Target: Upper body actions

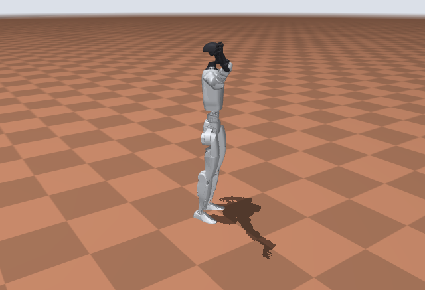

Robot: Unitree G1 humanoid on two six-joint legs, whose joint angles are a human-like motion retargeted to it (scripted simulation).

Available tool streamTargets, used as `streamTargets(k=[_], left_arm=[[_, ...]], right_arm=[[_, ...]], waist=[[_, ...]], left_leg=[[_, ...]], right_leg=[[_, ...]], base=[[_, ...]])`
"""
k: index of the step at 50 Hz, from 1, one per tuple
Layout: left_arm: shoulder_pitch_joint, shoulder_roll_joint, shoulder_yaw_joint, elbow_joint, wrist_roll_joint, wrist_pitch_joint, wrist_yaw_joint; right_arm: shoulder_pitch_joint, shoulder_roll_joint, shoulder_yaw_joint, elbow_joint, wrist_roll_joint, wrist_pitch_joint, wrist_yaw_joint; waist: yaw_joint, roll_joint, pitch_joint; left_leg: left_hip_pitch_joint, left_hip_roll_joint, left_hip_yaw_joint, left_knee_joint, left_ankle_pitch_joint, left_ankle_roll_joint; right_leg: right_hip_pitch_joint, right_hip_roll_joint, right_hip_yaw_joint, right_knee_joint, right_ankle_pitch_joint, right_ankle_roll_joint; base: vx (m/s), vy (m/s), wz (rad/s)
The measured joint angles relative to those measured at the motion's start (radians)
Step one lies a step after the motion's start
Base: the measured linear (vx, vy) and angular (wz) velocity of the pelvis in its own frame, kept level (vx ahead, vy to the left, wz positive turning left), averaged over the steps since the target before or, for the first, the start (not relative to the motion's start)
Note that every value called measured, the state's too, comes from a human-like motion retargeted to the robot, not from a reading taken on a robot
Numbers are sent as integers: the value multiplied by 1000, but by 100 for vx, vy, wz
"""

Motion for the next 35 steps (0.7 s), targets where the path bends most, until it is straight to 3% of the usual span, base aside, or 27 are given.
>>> streamTargets(k=[3,5,7,8,10,12,20,25,29,32,35], left_arm=[[3,10,4,17,-25,-2,-13],[2,5,15,29,-48,-2,-19],[5,1,16,35,-70,-4,-30],[6,1,16,38,-80,-5,-38],[6,1,16,47,-95,-8,-51],[4,2,22,51,-97,-6,-56],[10,6,2,24,-75,-16,-61],[5,12,-12,22,-49,-11,-61],[1,12,-23,17,-34,-11,-51],[-3,3,-38,3,12,-12,-40],[-6,-12,-52,-13,64,-11,-36]], right_arm=[[-42,49,-78,167,445,140,265],[-42,74,-116,175,745,145,514],[-48,102,-131,138,909,7,500],[-46,114,-121,112,943,-97,412],[-41,124,-77,49,840,-285,172],[-37,104,-13,-32,620,-335,-5],[-156,-64,314,-367,142,-272,-8],[-299,-221,527,-583,-308,-115,-29],[-439,-289,679,-613,-586,4,-189],[-493,-289,739,-480,-563,-54,-267],[-459,-241,680,-265,-391,-88,-204]], waist=[[-23,-1,-9],[-45,6,-14],[-61,14,-20],[-72,17,-23],[-95,22,-27],[-106,24,-26],[-6,23,-23],[28,18,-25],[57,12,-20],[105,11,-14],[150,17,-12]], left_leg=[[-11,0,-33,9,1,1],[-18,-1,-52,13,0,1],[-23,-3,-63,14,-2,2],[-27,-3,-68,18,-4,0],[-28,-3,-76,23,-8,-6],[-24,-1,-72,26,-13,-12],[-6,20,72,17,-6,-18],[4,24,126,5,-4,-14],[18,22,162,-8,-2,-7],[19,25,197,-13,5,-3],[8,27,224,-14,16,5]], right_leg=[[9,-2,-30,-3,-6,6],[9,-3,-48,-3,-10,8],[8,-3,-61,-3,-12,9],[7,-5,-67,-3,-13,9],[6,-11,-79,-3,-14,10],[5,-17,-78,-1,-13,10],[-18,-6,59,8,5,-2],[-32,6,115,14,11,-8],[-35,18,154,17,15,-11],[-33,25,191,17,18,-13],[-32,30,220,15,20,-12]], base=[[8,-4,51],[1,1,45],[-3,3,30],[-4,5,25],[-3,7,19],[-4,4,-14],[-3,-1,-88],[-3,-2,-55],[2,-2,-47],[4,-4,-58],[7,-2,-41]])
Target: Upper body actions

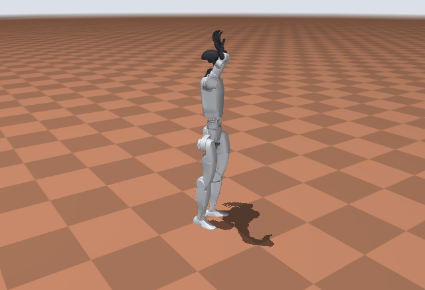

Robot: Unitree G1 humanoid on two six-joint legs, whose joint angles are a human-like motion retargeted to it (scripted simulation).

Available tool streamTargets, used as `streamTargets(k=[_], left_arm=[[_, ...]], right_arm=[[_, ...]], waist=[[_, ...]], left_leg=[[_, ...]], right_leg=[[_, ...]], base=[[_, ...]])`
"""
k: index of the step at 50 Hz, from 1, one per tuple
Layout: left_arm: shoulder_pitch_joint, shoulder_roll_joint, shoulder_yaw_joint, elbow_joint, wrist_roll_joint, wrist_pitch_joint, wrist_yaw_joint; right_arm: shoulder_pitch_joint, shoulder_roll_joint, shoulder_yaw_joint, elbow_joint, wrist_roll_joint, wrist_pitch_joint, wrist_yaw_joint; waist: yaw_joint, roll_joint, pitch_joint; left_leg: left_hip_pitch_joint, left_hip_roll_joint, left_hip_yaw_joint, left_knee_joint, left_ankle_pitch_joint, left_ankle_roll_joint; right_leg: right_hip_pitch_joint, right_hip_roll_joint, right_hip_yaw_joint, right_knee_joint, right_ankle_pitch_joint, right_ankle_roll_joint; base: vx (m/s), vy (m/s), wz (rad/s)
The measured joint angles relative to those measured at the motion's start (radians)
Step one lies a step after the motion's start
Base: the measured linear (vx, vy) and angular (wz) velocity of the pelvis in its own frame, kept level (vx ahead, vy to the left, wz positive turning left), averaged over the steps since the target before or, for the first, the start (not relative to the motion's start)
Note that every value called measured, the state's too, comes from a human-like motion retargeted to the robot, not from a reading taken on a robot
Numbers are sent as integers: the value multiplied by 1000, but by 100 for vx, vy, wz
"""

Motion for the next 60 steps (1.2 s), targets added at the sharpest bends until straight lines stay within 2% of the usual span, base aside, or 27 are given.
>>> streamTargets(k=[5,8,10,12,13,15,17,18,20,22,25,27,29,31,32,33,35,38,40,43,47,50,56,58,60], left_arm=[[-3,0,3,3,19,11,-6],[-4,12,15,20,-6,11,-13],[-3,15,29,37,-33,8,-15],[-3,20,36,60,-68,3,-25],[-2,26,42,72,-85,3,-34],[-6,39,50,94,-111,13,-61],[-6,42,69,103,-117,29,-82],[-8,44,72,103,-120,33,-87],[-9,50,68,95,-126,33,-87],[-8,57,58,79,-128,24,-75],[-8,67,43,56,-121,11,-53],[-15,76,35,47,-115,8,-45],[-28,84,31,42,-113,9,-43],[-44,82,34,39,-118,9,-43],[-51,79,36,38,-123,8,-44],[-59,74,37,36,-129,6,-46],[-76,62,37,29,-135,2,-59],[-103,35,27,14,-127,-3,-79],[-115,17,22,5,-121,-8,-78],[-120,-2,18,-6,-115,-17,-70],[-111,6,33,-2,-109,-21,-64],[-100,17,48,17,-112,-16,-62],[-76,36,85,60,-121,6,-58],[-65,37,97,68,-127,10,-59],[-53,38,105,76,-136,12,-62]], right_arm=[[183,155,-350,316,414,78,194],[247,271,-579,378,919,240,350],[258,343,-674,363,1305,259,513],[249,417,-716,317,1557,6,537],[253,436,-711,298,1645,-171,494],[255,478,-625,266,1588,-519,237],[258,419,-550,163,1275,-413,25],[256,383,-504,105,1148,-338,0],[224,331,-405,-8,952,-253,58],[164,267,-283,-103,824,-241,141],[20,142,-63,-198,594,-194,180],[-101,61,84,-242,370,-91,207],[-228,-1,235,-276,158,49,217],[-350,-22,380,-297,-11,183,140],[-402,-24,443,-300,-79,222,83],[-443,-27,493,-296,-132,225,33],[-510,-31,575,-271,-194,176,-15],[-532,-31,605,-198,-123,96,-29],[-498,-36,561,-133,-48,83,-35],[-362,-26,397,-4,65,74,-59],[-48,40,22,194,266,17,-14],[108,138,-227,352,459,-20,61],[212,298,-542,527,1086,35,334],[223,350,-607,517,1276,-35,378],[230,391,-638,482,1385,-192,330]], waist=[[-4,-7,-10],[-57,-16,-13],[-114,-15,-17],[-174,-9,-26],[-192,-7,-29],[-206,-7,-30],[-175,-3,-17],[-175,-1,-10],[-167,0,1],[-162,0,7],[-159,-5,5],[-159,-12,3],[-157,-21,2],[-157,-26,6],[-156,-28,9],[-155,-28,11],[-151,-26,17],[-142,-10,24],[-140,1,21],[-144,13,12],[-159,5,-2],[-157,-2,-8],[-134,-9,1],[-133,-7,-1],[-134,-3,-7]], left_leg=[[-35,3,-38,8,13,5],[-53,5,-108,24,10,-3],[-61,6,-166,35,2,-14],[-63,3,-223,40,-10,-23],[-64,1,-236,41,-13,-25],[-60,-1,-241,41,-17,-27],[-48,4,-195,37,-12,-27],[-41,4,-190,36,-14,-27],[-29,3,-176,33,-15,-28],[-21,1,-166,31,-15,-29],[-17,-1,-156,28,-15,-32],[-16,-1,-152,26,-15,-33],[-13,-1,-148,24,-15,-33],[-9,0,-144,23,-16,-33],[-6,0,-143,23,-16,-34],[-4,1,-143,23,-16,-34],[0,2,-144,23,-16,-33],[-3,5,-154,23,-15,-31],[-12,5,-163,24,-14,-31],[-26,6,-176,27,-13,-31],[-39,6,-191,32,-12,-31],[-38,7,-189,31,-13,-31],[-20,15,-166,30,-19,-32],[-18,16,-164,28,-20,-32],[-18,16,-163,26,-21,-32]], right_leg=[[2,-5,-35,-9,-6,6],[8,-14,-104,-13,-14,11],[11,-22,-162,-15,-20,14],[10,-29,-221,-17,-26,18],[9,-31,-236,-17,-28,18],[7,-32,-243,-17,-28,17],[8,-29,-199,-14,-22,12],[10,-29,-195,-13,-22,11],[13,-30,-184,-10,-19,10],[13,-32,-176,-9,-18,9],[10,-35,-166,-9,-15,8],[8,-37,-161,-9,-14,8],[7,-37,-157,-8,-14,7],[9,-36,-154,-7,-14,7],[11,-35,-153,-6,-14,7],[13,-34,-153,-6,-14,7],[17,-32,-154,-5,-15,7],[19,-30,-161,-6,-16,8],[16,-30,-168,-7,-17,10],[12,-31,-180,-9,-19,13],[10,-33,-193,-12,-22,15],[10,-31,-193,-12,-23,16],[17,-23,-179,-11,-21,13],[16,-19,-176,-12,-22,12],[14,-16,-175,-12,-24,11]], base=[[6,-1,37],[2,-3,112],[-3,-2,143],[-5,2,130],[-4,4,73],[-4,3,-2],[-7,1,-79],[-8,-1,-49],[-7,-1,-29],[-5,-2,-24],[-1,-1,-6],[0,0,0],[0,0,0],[0,0,0],[0,0,0],[0,0,0],[0,0,0],[1,0,6],[3,0,21],[5,1,21],[2,0,10],[0,0,0],[2,0,-16],[0,0,0],[0,0,0]])
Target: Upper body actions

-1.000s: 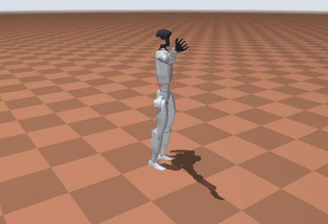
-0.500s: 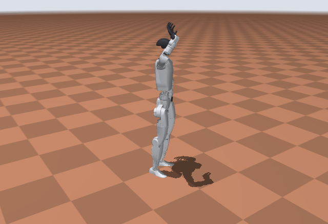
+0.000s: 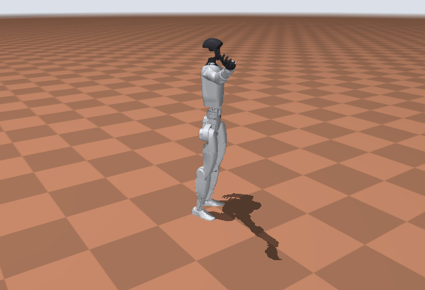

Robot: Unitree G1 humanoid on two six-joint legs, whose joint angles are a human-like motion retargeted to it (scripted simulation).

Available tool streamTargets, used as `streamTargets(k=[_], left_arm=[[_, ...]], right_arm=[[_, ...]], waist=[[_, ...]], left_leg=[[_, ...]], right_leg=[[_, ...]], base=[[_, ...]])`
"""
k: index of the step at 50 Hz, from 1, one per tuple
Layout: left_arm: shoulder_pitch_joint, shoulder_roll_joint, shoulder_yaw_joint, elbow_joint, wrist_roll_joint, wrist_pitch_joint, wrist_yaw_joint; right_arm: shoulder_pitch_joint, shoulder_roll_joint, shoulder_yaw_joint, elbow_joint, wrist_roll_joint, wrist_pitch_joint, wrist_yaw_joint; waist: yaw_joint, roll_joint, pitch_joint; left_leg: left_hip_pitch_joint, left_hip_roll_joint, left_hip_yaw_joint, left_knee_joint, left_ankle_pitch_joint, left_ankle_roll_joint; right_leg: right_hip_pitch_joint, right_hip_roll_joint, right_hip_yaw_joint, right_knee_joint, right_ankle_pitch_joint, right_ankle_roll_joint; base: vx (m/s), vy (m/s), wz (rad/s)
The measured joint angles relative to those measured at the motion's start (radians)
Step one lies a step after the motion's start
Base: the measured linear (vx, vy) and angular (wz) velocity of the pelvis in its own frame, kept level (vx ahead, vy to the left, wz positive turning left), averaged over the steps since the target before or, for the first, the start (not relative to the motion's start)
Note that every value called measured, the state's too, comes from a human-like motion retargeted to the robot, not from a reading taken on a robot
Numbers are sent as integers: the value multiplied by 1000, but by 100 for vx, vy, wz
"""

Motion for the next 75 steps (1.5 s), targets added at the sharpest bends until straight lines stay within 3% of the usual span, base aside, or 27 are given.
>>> streamTargets(k=[2,4,10,13,17,20,24,28,30,32,35,37,42,47,52,58,62,65,66,68,70,72,75], left_arm=[[8,5,3,10,-6,4,-3],[15,10,2,15,-4,6,-4],[27,15,-14,12,7,5,1],[25,23,-23,8,1,5,2],[8,30,-33,-2,-3,3,0],[-8,16,-42,-23,-3,-3,-4],[-25,-32,-51,-65,7,-22,-10],[-30,-51,-53,-80,5,-40,-1],[-30,-48,-54,-75,2,-41,2],[-28,-39,-51,-64,3,-38,1],[-15,-40,-42,-46,2,-30,3],[-2,-42,-34,-34,3,-25,4],[39,-42,-10,-13,5,-14,5],[78,-47,-3,1,3,-9,3],[85,-61,-20,-17,36,-8,0],[73,-81,-64,-54,40,-51,-8],[63,-89,-95,-68,22,-72,-3],[57,-95,-116,-70,5,-83,8],[60,-95,-122,-70,4,-86,12],[64,-94,-138,-65,10,-92,18],[64,-90,-172,-53,24,-94,19],[64,-92,-179,-40,23,-94,20],[57,-89,-98,-29,41,-116,-20]], right_arm=[[15,8,25,-59,-68,-155,-185],[26,-20,90,-153,-247,-169,-317],[-32,-221,376,-496,-689,-45,-233],[-160,-370,583,-580,-1002,102,-234],[-373,-465,866,-649,-1380,350,-372],[-476,-470,988,-636,-1547,382,-477],[-465,-380,975,-438,-1373,250,-478],[-290,-199,706,-168,-1076,237,-366],[-209,-120,556,-67,-878,286,-228],[-120,-84,428,6,-696,314,18],[17,-49,301,73,-499,276,360],[133,-12,219,92,-444,227,428],[434,179,84,71,-553,58,398],[649,439,110,71,-768,-20,405],[813,635,219,197,-1059,40,515],[935,801,320,526,-1301,196,413],[1015,882,400,734,-1312,242,466],[1074,946,443,800,-1283,311,642],[1089,964,441,812,-1263,330,708],[1111,981,396,823,-1185,419,735],[1107,978,344,823,-1021,394,747],[1096,954,297,823,-885,326,759],[1061,920,241,802,-830,342,776]], waist=[[0,1,-4],[3,1,-6],[10,1,-10],[13,-9,-18],[15,-22,-20],[17,-17,-17],[19,9,-13],[14,17,-13],[11,13,-10],[8,8,-7],[-2,15,-7],[-8,21,-2],[-33,30,33],[-91,41,88],[-132,58,137],[-121,85,142],[-93,92,136],[-76,96,133],[-51,109,130],[-15,115,116],[-50,109,105],[-170,107,104],[-124,97,112]], left_leg=[[0,-1,3,0,-2,0],[4,-2,7,-1,-3,0],[13,-10,13,-5,-2,0],[14,-12,19,-7,-3,-2],[21,-12,24,-9,-4,-1],[24,-11,21,-10,-4,1],[20,-11,6,-9,-2,5],[13,-11,-3,-6,2,6],[12,-12,-3,-5,2,6],[10,-13,0,-4,2,7],[8,-13,9,-6,2,7],[11,-15,18,-8,1,8],[36,-17,48,-13,-1,7],[77,-20,66,-17,1,5],[96,-20,66,-18,5,4],[84,-25,52,-17,9,3],[78,-31,38,-17,10,4],[77,-36,28,-19,10,7],[83,-16,48,-19,6,1],[88,-7,79,-21,-8,-6],[93,-32,35,-28,-19,0],[81,-56,-85,-29,-5,8],[70,-42,-24,-17,7,3]], right_leg=[[-2,1,3,0,-1,-1],[0,0,7,1,-1,-2],[3,-5,16,1,-2,-3],[2,-7,22,1,-2,-3],[4,-5,28,4,-2,-4],[7,-3,28,6,-4,-4],[11,-2,16,5,-4,-2],[11,-4,8,4,-3,1],[11,-6,6,4,-1,1],[8,-8,6,4,1,2],[-2,-8,11,5,4,1],[-5,-9,17,6,7,1],[1,-10,39,9,15,-2],[32,-13,54,8,21,-5],[51,-15,55,8,22,-6],[49,-20,45,5,19,-5],[49,-26,33,4,16,-5],[49,-30,24,7,14,-2],[28,-47,49,39,8,26],[17,-53,80,60,-11,40],[14,-52,33,56,-14,26],[44,-64,-81,22,-3,22],[46,-52,-28,14,6,13]], base=[[0,0,0],[0,0,0],[0,0,0],[0,0,0],[0,0,0],[0,0,0],[2,1,14],[0,0,0],[0,0,0],[0,0,0],[1,1,-7],[2,5,-23],[-2,4,-28],[-1,0,-8],[-9,4,0],[-4,3,5],[1,3,18],[1,0,-9],[3,-2,-65],[1,-1,-60],[0,0,126],[1,1,232],[-1,1,-68]])
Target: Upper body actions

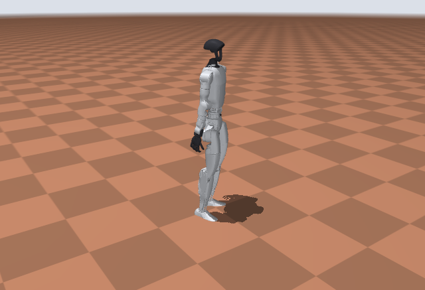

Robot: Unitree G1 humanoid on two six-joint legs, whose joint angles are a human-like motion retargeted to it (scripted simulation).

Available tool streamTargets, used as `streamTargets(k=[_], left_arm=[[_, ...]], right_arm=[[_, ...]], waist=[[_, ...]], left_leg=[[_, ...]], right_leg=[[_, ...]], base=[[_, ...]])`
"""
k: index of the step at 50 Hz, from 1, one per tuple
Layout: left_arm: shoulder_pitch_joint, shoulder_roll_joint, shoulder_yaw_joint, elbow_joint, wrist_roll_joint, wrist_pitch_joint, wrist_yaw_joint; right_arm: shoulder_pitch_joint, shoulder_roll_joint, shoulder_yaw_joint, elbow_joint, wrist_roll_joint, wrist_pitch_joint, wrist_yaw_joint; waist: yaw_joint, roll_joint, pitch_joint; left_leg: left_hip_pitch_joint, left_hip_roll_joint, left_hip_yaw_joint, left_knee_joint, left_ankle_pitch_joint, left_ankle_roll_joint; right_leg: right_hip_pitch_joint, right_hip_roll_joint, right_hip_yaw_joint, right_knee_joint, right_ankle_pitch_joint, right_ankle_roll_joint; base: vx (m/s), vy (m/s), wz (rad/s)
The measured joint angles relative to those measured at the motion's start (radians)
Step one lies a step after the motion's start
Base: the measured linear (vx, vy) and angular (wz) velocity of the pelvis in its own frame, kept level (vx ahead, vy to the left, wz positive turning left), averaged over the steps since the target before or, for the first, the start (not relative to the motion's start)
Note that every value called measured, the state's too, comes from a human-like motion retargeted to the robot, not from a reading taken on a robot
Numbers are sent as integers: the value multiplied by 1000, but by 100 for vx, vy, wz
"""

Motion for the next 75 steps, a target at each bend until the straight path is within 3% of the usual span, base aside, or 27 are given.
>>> streamTargets(k=[5,12,16,20,25,29,32,34,36,38,39,40,43,48,50,53,54,55,57,60,62,63,67,70,72,75], left_arm=[[-55,138,206,-83,165,21,-93],[-244,669,462,-137,27,99,11],[-498,930,525,-126,-77,88,188],[-825,1072,376,-206,-154,42,322],[-1249,1077,7,-407,-158,-7,457],[-1483,972,-235,-622,53,-63,522],[-1584,916,-367,-778,322,-76,610],[-1612,862,-411,-878,550,-9,781],[-1613,824,-419,-966,749,64,1032],[-1601,830,-397,-1033,855,69,1234],[-1585,838,-367,-1048,850,52,1292],[-1567,847,-328,-1056,825,31,1337],[-1461,883,-127,-1014,594,6,1307],[-1254,1026,188,-779,110,24,1051],[-1183,1087,274,-611,-72,31,905],[-1099,1108,400,-413,-397,165,743],[-1074,1101,446,-385,-485,151,713],[-1049,1090,491,-368,-568,110,692],[-1018,1067,524,-378,-713,-81,786],[-1035,1031,470,-438,-698,-404,1079],[-1085,1017,373,-517,-530,-487,1181],[-1116,1010,317,-569,-466,-487,1164],[-1263,965,81,-807,-220,-433,956],[-1370,935,-80,-943,97,-349,927],[-1420,910,-141,-1008,366,-210,1021],[-1485,828,-195,-1037,749,89,1334]], right_arm=[[-97,-107,-143,-65,-53,24,56],[-266,-496,-407,-215,-87,44,2],[-428,-784,-386,-317,12,15,-63],[-725,-1038,-188,-425,88,-20,-181],[-1161,-1135,267,-694,137,-34,-362],[-1417,-1142,600,-990,19,-21,-449],[-1594,-1167,813,-1196,-218,-13,-519],[-1718,-1200,950,-1279,-420,7,-664],[-1811,-1224,1050,-1330,-586,32,-927],[-1864,-1249,1107,-1335,-699,21,-1177],[-1869,-1262,1109,-1318,-712,1,-1221],[-1866,-1274,1103,-1294,-708,-23,-1233],[-1738,-1295,939,-1187,-560,-49,-1059],[-1353,-1244,412,-970,-307,-79,-746],[-1230,-1208,219,-881,-139,-47,-636],[-1094,-1141,-12,-836,192,83,-484],[-1059,-1110,-80,-844,292,87,-446],[-1027,-1078,-144,-857,388,73,-415],[-996,-1035,-197,-882,536,-85,-489],[-998,-1009,-147,-944,500,-373,-800],[-1037,-1017,-51,-1018,318,-419,-947],[-1065,-1024,5,-1062,247,-409,-968],[-1228,-1047,290,-1219,75,-351,-926],[-1398,-1088,544,-1299,-109,-281,-908],[-1510,-1118,695,-1344,-290,-172,-904],[-1673,-1167,904,-1383,-551,62,-956]], waist=[[48,-15,0],[114,-33,-66],[119,-27,-103],[139,-5,-140],[146,-5,-211],[153,-14,-267],[161,-21,-294],[166,-31,-308],[171,-37,-319],[175,-37,-320],[176,-33,-318],[176,-29,-316],[178,-5,-319],[159,13,-318],[153,13,-321],[153,14,-334],[152,14,-337],[150,13,-341],[147,10,-350],[142,7,-367],[146,5,-370],[148,3,-369],[158,-7,-384],[165,-12,-400],[168,-16,-404],[179,-26,-402]], left_leg=[[4,7,37,2,3,-2],[-20,12,32,1,4,-2],[-40,17,20,6,4,-4],[-69,22,25,9,1,-5],[-109,24,30,11,-2,-9],[-121,25,36,11,-5,-12],[-124,25,43,10,-9,-13],[-123,26,46,11,-10,-14],[-121,28,47,12,-12,-15],[-120,29,47,14,-13,-15],[-121,29,47,13,-13,-14],[-122,29,47,13,-12,-14],[-137,29,47,13,-12,-14],[-166,26,48,14,-12,-15],[-175,25,48,16,-12,-16],[-187,25,46,18,-13,-16],[-190,24,45,19,-13,-16],[-193,23,44,19,-14,-15],[-198,20,40,19,-13,-14],[-202,15,31,20,-13,-13],[-197,14,32,21,-13,-12],[-191,13,33,22,-14,-12],[-182,15,43,27,-15,-13],[-184,16,48,27,-14,-14],[-182,16,50,29,-14,-14],[-177,16,50,31,-14,-14]], right_leg=[[-2,6,38,-1,7,-5],[-24,11,35,1,5,-6],[-35,14,27,0,0,-5],[-63,18,33,1,-2,-4],[-105,16,37,2,-5,-3],[-119,16,44,3,-7,-2],[-125,17,51,4,-9,-3],[-124,17,54,4,-10,-3],[-122,17,54,5,-12,-2],[-120,18,54,5,-12,-2],[-121,18,54,5,-13,-2],[-121,18,54,5,-13,-3],[-138,18,55,6,-12,-2],[-169,14,59,7,-11,-2],[-178,10,60,9,-11,-2],[-190,7,59,11,-11,-1],[-192,6,59,12,-11,-1],[-195,5,58,13,-12,0],[-198,3,56,12,-13,0],[-196,0,49,10,-15,-1],[-190,0,50,11,-16,-2],[-185,-1,51,12,-16,-2],[-179,-3,57,14,-13,-3],[-182,-4,61,14,-10,-3],[-182,-5,62,14,-8,-3],[-177,-6,63,16,-6,-4]], base=[[-1,0,-38],[1,0,3],[5,6,14],[-3,12,-7],[-1,6,-7],[8,2,-8],[0,2,-4],[11,2,-8],[11,-2,-4],[3,-2,0],[0,0,0],[-6,1,-1],[-10,4,0],[-13,3,-1],[-10,6,1],[-6,7,4],[-5,5,5],[0,0,0],[0,0,0],[1,2,4],[6,5,1],[8,3,-6],[9,2,-11],[5,1,-6],[0,0,0],[8,-1,-1]])
